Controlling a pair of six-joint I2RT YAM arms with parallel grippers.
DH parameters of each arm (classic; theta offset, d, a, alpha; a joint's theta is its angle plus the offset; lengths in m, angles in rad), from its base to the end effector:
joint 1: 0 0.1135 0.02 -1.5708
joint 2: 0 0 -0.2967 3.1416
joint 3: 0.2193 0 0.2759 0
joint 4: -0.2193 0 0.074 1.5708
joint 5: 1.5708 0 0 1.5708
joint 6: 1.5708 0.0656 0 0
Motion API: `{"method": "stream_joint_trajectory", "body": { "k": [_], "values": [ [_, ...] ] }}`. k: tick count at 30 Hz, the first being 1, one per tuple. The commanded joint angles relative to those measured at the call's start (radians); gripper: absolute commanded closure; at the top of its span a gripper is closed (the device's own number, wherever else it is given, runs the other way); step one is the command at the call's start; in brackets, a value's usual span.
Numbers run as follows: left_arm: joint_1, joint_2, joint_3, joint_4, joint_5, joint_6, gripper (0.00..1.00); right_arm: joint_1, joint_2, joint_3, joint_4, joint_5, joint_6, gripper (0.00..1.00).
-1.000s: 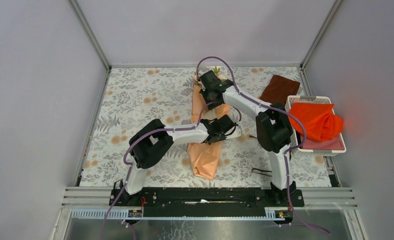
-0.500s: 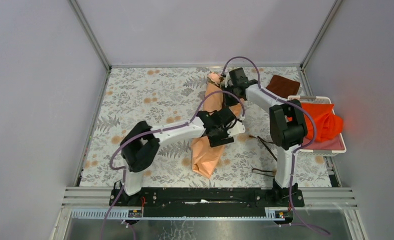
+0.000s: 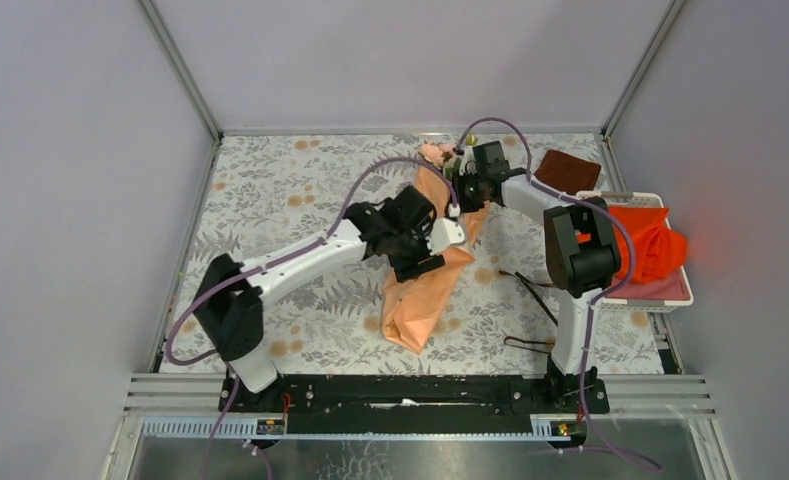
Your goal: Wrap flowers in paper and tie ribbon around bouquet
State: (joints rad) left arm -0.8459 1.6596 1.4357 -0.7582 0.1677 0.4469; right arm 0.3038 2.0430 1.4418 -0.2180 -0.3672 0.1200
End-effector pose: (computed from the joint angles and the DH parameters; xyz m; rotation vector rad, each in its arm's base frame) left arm 0.2565 -0.3061 0.2924 1.6023 2.0146 -0.3666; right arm 0.4732 0.1730 0.1761 -0.3965 2.3810 0.6368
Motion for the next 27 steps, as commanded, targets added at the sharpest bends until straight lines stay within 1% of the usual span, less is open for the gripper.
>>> {"method": "stream_joint_trajectory", "body": {
  "k": [1,4,6,8,10,13,14,18,22,27],
  "values": [
    [-0.012,0.068,-0.087,0.069,0.01,0.007,0.35,-0.013,-0.046,-0.019,0.06,-0.033,0.026,1.0],
    [-0.034,0.082,-0.146,0.128,0.053,0.023,0.42,-0.017,-0.052,-0.028,0.075,-0.03,0.031,1.0],
    [-0.066,0.091,-0.19,0.155,0.091,0.043,0.43,-0.018,-0.056,-0.035,0.083,-0.015,0.034,1.0],
    [-0.106,0.112,-0.236,0.187,0.103,0.068,0.44,-0.021,-0.059,-0.041,0.091,0.012,0.043,0.95],
    [-0.132,0.145,-0.272,0.208,0.105,0.084,0.43,-0.022,-0.065,-0.052,0.096,0.061,0.056,0.85],
    [-0.144,0.205,-0.281,0.216,0.083,0.079,0.44,-0.022,-0.09,-0.081,0.103,0.137,0.071,0.63],
    [-0.146,0.218,-0.283,0.222,0.07,0.073,0.44,-0.022,-0.101,-0.094,0.101,0.17,0.074,0.57],
    [-0.146,0.239,-0.299,0.229,0.061,0.066,0.43,-0.024,-0.174,-0.148,0.067,0.335,0.088,0.44],
    [-0.149,0.251,-0.306,0.229,0.066,0.064,0.43,-0.061,-0.245,-0.206,0.016,0.51,0.107,0.4],
    [-0.15,0.267,-0.31,0.229,0.076,0.055,0.43,-0.144,-0.28,-0.23,-0.067,0.612,0.101,0.4]
  ]
}}
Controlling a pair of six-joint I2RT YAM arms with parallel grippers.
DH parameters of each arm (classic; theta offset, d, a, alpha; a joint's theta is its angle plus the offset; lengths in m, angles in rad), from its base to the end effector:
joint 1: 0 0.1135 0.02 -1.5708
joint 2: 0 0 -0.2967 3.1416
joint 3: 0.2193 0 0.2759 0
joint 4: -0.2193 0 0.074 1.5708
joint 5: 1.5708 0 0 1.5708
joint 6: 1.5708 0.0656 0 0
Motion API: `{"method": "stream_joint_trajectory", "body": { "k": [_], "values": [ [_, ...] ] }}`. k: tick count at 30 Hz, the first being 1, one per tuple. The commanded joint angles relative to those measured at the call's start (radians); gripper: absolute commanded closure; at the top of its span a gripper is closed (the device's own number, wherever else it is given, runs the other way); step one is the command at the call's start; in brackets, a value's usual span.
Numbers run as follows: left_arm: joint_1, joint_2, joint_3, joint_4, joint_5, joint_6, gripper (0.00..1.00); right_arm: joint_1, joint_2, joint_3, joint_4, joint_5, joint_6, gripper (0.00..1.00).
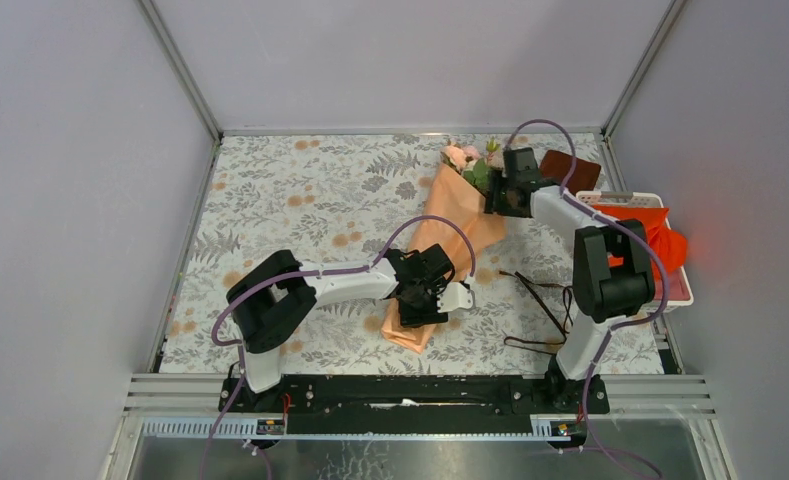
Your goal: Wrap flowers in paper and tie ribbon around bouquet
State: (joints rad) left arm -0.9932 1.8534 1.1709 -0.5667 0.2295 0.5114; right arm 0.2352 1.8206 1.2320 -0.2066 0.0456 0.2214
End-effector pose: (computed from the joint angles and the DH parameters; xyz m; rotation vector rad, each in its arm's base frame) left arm 0.2022 -0.3375 0.1443 1.9886 2.0467 -0.4298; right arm 0.4367 0.1016 0.2018 0.0057 2.3712 0.1665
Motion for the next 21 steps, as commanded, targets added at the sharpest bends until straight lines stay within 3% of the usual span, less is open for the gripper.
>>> {"method": "stream_joint_trajectory", "body": {
  "k": [1,6,10,17,21],
  "values": [
    [-0.002,0.077,-0.046,0.037,0.018,-0.011,0.43,-0.077,-0.073,-0.026,-0.086,0.221,-0.007,0.39],
    [-0.006,0.088,-0.047,0.038,0.03,-0.015,0.42,-0.076,-0.211,-0.1,-0.091,0.216,-0.005,0.37],
    [-0.009,0.089,-0.047,0.038,0.03,-0.016,0.42,-0.075,-0.329,-0.191,-0.052,0.064,0.019,0.34],
    [-0.011,0.092,-0.039,0.038,0.038,-0.022,0.42,-0.063,-0.437,-0.399,0.136,-0.265,0.208,0.01],
    [-0.012,0.092,-0.04,0.037,0.039,-0.021,0.41,-0.062,-0.39,-0.492,0.31,-0.352,0.302,0.0]
  ]
}}
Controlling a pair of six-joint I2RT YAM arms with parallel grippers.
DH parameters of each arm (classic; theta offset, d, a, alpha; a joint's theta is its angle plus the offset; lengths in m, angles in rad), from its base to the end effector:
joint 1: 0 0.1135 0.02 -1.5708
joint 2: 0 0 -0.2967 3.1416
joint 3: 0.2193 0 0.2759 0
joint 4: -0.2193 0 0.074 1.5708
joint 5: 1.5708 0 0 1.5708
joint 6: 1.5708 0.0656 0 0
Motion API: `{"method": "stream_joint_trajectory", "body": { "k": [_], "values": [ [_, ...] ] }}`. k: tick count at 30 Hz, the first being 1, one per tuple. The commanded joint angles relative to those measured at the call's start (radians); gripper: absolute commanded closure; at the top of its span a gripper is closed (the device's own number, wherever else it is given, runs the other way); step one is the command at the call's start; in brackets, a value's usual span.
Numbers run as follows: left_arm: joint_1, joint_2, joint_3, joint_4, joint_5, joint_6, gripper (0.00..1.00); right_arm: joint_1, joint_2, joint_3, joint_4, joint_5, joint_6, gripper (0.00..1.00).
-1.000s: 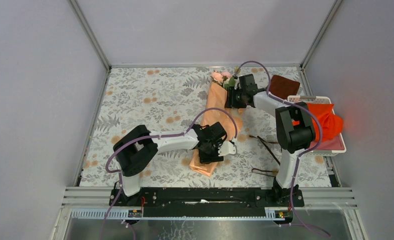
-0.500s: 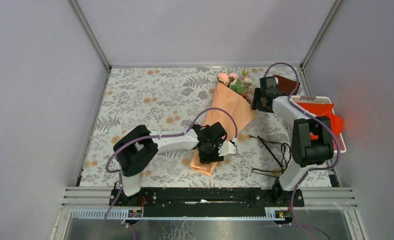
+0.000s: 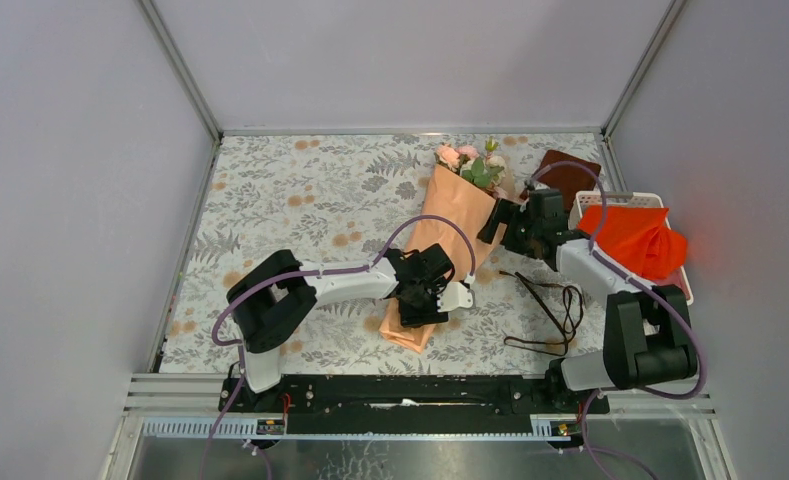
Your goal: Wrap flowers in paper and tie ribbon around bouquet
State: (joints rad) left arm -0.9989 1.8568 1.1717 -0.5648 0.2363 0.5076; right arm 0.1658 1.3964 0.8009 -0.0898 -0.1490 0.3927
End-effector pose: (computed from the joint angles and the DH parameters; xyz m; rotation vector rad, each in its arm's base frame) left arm 0.2001 -0.3393 0.1435 1.9931 2.0454 -0.4412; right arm 0.3265 0.0645 0.2164 0.1786 2.2823 0.4631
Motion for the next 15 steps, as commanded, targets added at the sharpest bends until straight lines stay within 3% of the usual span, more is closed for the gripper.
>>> {"method": "stream_joint_trajectory", "body": {
  "k": [1,7,12,15],
  "values": [
    [-0.007,0.089,-0.042,0.036,0.032,-0.017,0.41,0.008,0.065,-0.058,0.205,-0.171,0.132,0.0],
    [-0.008,0.081,-0.046,0.036,0.032,-0.017,0.41,0.008,0.243,-0.041,0.301,-0.189,0.172,0.04],
    [-0.007,0.06,-0.039,0.033,0.043,-0.01,0.41,0.007,0.356,-0.026,0.374,-0.263,0.197,0.25],
    [-0.006,0.036,-0.028,0.026,0.066,-0.003,0.4,0.008,0.41,-0.017,0.427,-0.336,0.219,0.48]
  ]
}}
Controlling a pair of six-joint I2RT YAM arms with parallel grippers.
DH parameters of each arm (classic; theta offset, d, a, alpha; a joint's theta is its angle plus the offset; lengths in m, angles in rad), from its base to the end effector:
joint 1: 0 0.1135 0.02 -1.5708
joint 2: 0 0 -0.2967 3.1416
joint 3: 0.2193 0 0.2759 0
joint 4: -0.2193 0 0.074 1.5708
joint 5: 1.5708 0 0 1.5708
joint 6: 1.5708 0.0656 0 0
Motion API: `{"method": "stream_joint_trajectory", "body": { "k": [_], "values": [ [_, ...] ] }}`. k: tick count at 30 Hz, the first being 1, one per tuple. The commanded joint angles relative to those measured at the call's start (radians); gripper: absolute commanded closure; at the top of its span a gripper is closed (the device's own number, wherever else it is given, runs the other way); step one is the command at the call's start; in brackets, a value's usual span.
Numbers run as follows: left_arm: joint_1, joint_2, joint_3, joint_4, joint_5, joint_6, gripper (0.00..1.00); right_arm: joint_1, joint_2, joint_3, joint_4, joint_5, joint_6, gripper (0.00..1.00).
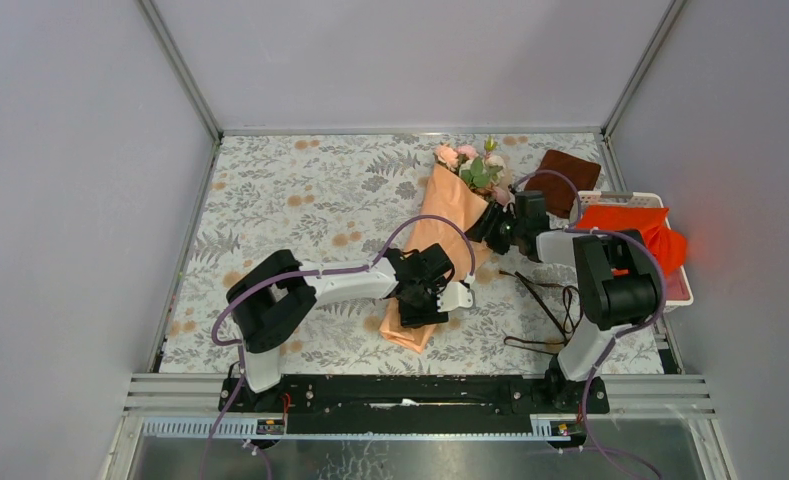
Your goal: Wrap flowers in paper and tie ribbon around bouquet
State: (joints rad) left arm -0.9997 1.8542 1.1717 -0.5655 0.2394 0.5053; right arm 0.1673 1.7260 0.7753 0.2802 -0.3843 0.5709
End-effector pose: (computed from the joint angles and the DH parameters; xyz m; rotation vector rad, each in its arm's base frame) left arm 0.1996 -0.3395 0.1445 1.9914 2.0451 -0.4465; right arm 0.3675 0.0870 0.1386 0.2497 2.3012 0.8199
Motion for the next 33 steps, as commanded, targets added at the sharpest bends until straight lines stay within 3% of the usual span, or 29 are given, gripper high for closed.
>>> {"method": "stream_joint_trajectory", "body": {
  "k": [1,3,5,6,10,13,16,20,22,30,33],
  "values": [
    [-0.005,0.03,-0.023,0.025,0.069,-0.001,0.4,0.006,0.09,0.013,0.068,-0.117,0.046,0.58],
    [-0.005,0.01,-0.011,0.017,0.076,0.0,0.39,0.006,0.102,0.025,0.074,-0.126,0.044,0.83],
    [0.002,-0.014,0.008,0.002,0.091,0.003,0.37,0.007,0.111,0.042,0.066,-0.124,0.028,0.97],
    [0.007,-0.032,0.017,-0.006,0.107,0.003,0.35,0.006,0.117,0.053,0.058,-0.129,0.017,1.0],
    [0.053,-0.127,0.056,-0.008,0.201,-0.016,0.3,0.006,0.15,0.131,0.018,-0.187,-0.04,1.0],
    [0.067,-0.178,0.068,0.027,0.152,-0.046,0.28,0.006,0.174,0.189,-0.037,-0.209,-0.106,1.0],
    [0.067,-0.218,0.061,0.084,-0.016,-0.07,0.24,0.006,0.191,0.238,-0.107,-0.207,-0.177,1.0],
    [0.076,-0.219,0.078,0.136,-0.321,-0.094,0.05,0.006,0.209,0.299,-0.187,-0.196,-0.236,1.0],
    [0.096,-0.214,0.073,0.158,-0.377,-0.091,0.02,0.006,0.214,0.327,-0.218,-0.194,-0.26,1.0],
    [0.285,-0.163,0.022,0.254,-0.36,-0.075,0.02,0.007,0.234,0.419,-0.338,-0.194,-0.332,1.0],
    [0.298,-0.149,-0.047,0.282,-0.29,-0.039,0.04,0.013,0.251,0.449,-0.359,-0.198,-0.342,1.0]
  ]
}}
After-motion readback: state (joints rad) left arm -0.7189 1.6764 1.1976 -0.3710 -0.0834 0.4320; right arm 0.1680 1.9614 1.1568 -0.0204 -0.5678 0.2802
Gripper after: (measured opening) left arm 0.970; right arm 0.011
